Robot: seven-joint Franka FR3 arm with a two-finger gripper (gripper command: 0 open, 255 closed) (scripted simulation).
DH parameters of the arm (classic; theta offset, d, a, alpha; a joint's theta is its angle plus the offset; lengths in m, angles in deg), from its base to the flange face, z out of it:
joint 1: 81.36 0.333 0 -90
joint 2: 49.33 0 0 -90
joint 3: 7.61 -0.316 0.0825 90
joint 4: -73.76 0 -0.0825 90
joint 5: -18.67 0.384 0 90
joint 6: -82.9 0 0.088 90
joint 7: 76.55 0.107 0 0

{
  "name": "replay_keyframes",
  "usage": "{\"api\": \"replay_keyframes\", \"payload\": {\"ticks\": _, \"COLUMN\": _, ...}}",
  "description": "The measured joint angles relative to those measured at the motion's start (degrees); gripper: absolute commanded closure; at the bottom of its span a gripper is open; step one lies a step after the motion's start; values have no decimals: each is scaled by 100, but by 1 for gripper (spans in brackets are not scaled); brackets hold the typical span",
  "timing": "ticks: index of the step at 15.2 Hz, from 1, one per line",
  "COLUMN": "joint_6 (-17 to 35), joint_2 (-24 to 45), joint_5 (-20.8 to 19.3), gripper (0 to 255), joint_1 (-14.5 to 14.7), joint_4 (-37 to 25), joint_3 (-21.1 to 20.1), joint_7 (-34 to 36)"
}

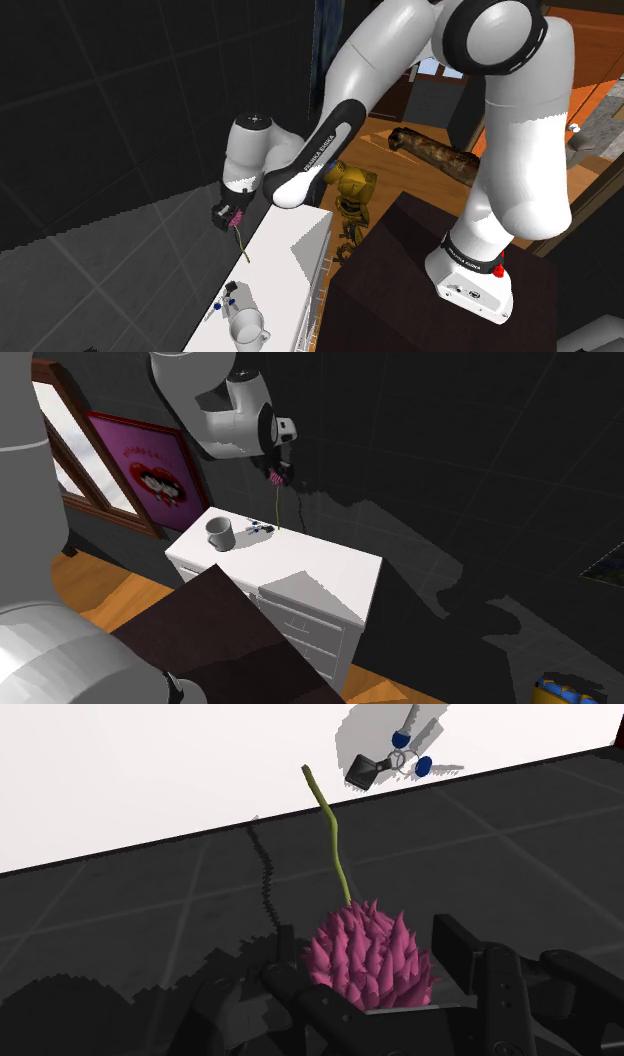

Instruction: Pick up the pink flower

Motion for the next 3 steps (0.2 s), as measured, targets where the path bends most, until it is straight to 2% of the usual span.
{"api": "replay_keyframes", "payload": {"ticks": 3, "joint_6": -156, "joint_2": -148, "joint_5": 93, "gripper": 255, "joint_1": -58, "joint_4": -7, "joint_3": -84, "joint_7": -75}}
